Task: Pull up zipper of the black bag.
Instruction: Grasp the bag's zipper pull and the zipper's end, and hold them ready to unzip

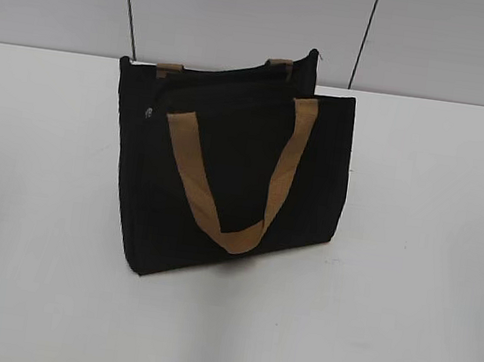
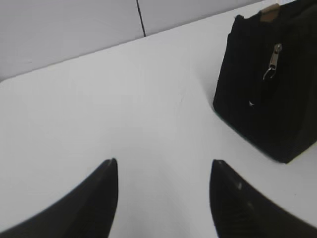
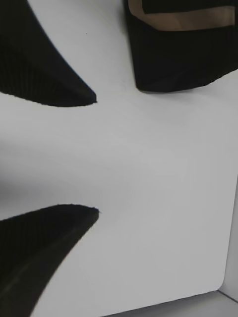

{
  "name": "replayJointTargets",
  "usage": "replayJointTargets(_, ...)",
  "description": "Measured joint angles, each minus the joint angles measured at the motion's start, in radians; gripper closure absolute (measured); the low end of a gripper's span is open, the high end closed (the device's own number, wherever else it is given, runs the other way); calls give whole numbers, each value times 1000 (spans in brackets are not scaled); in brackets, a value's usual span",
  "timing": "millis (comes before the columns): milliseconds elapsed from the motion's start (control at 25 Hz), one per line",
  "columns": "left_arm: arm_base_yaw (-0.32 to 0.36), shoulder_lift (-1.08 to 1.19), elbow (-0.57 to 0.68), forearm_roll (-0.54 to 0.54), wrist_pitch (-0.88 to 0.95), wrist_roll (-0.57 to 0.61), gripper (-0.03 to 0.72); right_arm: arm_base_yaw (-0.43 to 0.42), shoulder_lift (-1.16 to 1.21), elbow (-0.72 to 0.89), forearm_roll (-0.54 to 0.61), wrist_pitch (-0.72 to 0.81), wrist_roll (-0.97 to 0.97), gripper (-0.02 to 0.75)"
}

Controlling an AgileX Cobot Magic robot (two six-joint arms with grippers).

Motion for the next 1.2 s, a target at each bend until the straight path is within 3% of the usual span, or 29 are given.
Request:
replayJointTargets(80, 0, 61, 0, -64, -39, 97, 243, 0, 64, -47, 30, 0, -33, 254)
replayJointTargets(400, 0, 316, 0, -544, -88, 627, 243, 0, 268, -173, 84, -4, -145, 254)
replayJointTargets(560, 0, 477, 0, -685, -107, 812, 243, 0, 338, -199, 107, -8, -201, 254)
replayJointTargets(920, 0, 753, -1, -1024, -188, 1374, 243, 0, 463, -207, 261, -33, -334, 254)
replayJointTargets(1200, 0, 997, -32, -1310, -184, 1725, 243, 0, 462, -208, 286, -103, -396, 254)
